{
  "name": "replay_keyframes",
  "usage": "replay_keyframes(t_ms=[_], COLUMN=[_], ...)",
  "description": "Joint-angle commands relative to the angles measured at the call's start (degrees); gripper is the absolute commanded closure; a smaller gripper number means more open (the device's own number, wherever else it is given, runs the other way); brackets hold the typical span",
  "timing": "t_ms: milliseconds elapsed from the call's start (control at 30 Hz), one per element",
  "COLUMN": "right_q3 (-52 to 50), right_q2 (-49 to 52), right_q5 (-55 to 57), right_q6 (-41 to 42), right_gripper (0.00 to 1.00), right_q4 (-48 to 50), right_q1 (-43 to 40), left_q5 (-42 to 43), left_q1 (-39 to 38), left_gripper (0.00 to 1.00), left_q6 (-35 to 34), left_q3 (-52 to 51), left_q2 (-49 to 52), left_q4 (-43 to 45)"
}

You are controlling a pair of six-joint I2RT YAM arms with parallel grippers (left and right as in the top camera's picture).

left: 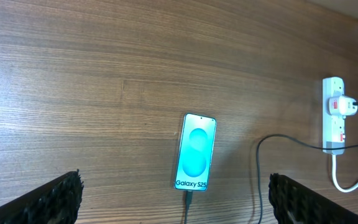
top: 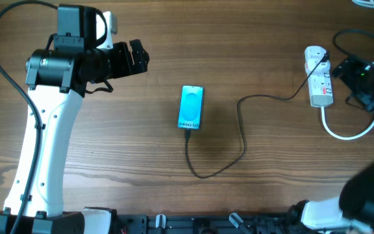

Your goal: Plug charger to phone and switch on socket

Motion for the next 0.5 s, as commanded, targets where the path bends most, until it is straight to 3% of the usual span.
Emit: replay_keyframes(t_ms=[0, 133, 467], right_q3=[0.24, -3.17, -21.33], right_q2=[-7.87, -17.59, -51.34], right_q5=[1.92, 1.75, 1.73], right_q6=[2.99, -0.52, 0.17], right_gripper=[0.00, 0.00, 0.00], right_q4=[-4.50, -6.75, -4.74], right_q1=[0.15, 3.32, 19.32], left_q5=[-0.17, -0.17, -0.17], left_q1=[0.15, 0.15, 0.15], left_gripper=[0.00, 0.00, 0.00], left_q6=[-0.48, -0.48, -0.48], left_q3=[-0.35, -0.35, -0.35], left_q2=[0.15, 0.15, 0.15], left_q4=[0.15, 0.13, 0.15])
